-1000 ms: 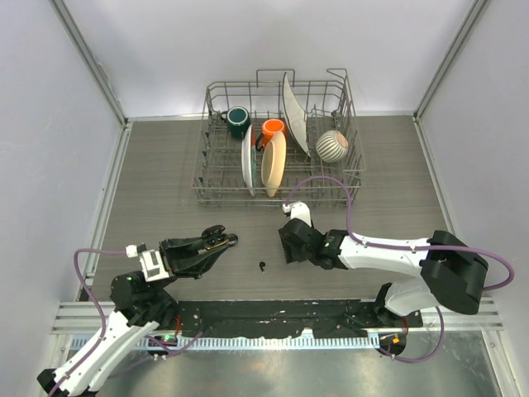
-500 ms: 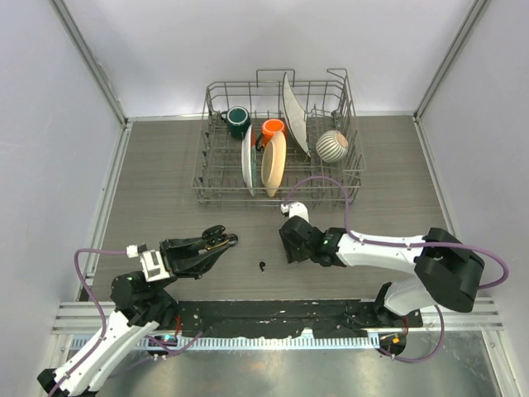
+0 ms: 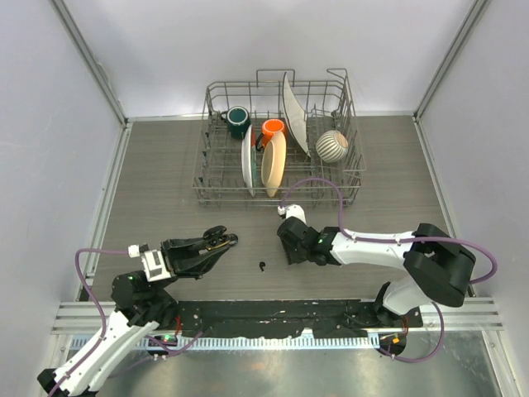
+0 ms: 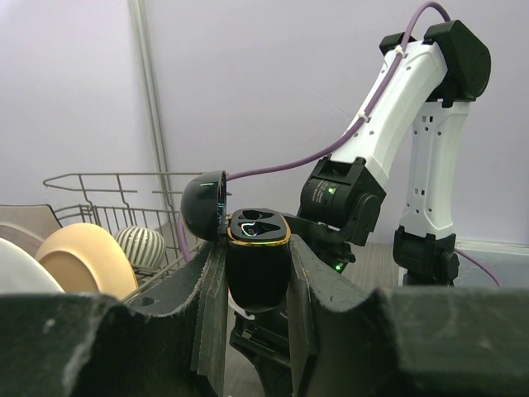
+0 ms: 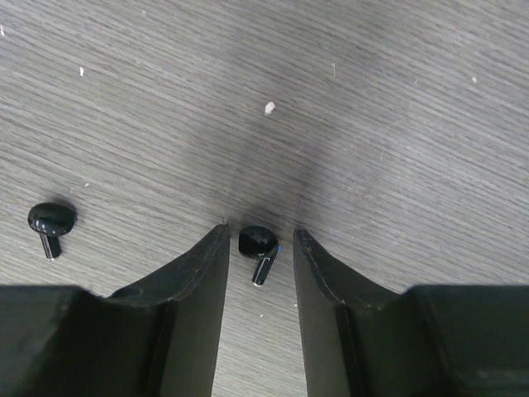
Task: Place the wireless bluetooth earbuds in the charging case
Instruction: Pick up the earbud from the center of the board.
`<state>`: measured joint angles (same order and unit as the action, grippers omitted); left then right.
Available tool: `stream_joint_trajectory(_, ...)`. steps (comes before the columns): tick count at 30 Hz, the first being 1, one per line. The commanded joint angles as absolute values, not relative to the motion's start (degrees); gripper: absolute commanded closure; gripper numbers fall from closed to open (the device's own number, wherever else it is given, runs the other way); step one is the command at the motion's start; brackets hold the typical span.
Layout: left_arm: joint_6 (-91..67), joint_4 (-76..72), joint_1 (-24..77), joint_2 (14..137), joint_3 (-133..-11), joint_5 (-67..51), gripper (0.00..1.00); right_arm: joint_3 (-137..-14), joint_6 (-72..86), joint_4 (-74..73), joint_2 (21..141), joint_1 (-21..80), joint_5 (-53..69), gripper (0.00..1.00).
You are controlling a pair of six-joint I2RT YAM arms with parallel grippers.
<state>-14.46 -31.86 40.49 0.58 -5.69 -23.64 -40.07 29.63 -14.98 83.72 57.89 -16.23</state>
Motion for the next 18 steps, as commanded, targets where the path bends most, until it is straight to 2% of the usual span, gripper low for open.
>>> stream_joint_trajectory(1,-13.3,-32.7,40.6,-1.0,-7.4,-23.8,1.00,-42.6,29.8,-14.6,84.9,57.7,-16.7,0.59)
stream_joint_trajectory(12,-13.1,-31.8,40.6,-1.4,-7.3,-23.6,1.00,-43.3,31.0,-16.2,86.0,57.7,-17.2,0.64)
stream_joint_trajectory(18,-12.9,-31.0,40.6,-1.8,-7.4,-23.4,1.00,-43.2,30.6,-16.9,85.0,57.7,-17.4,0.63)
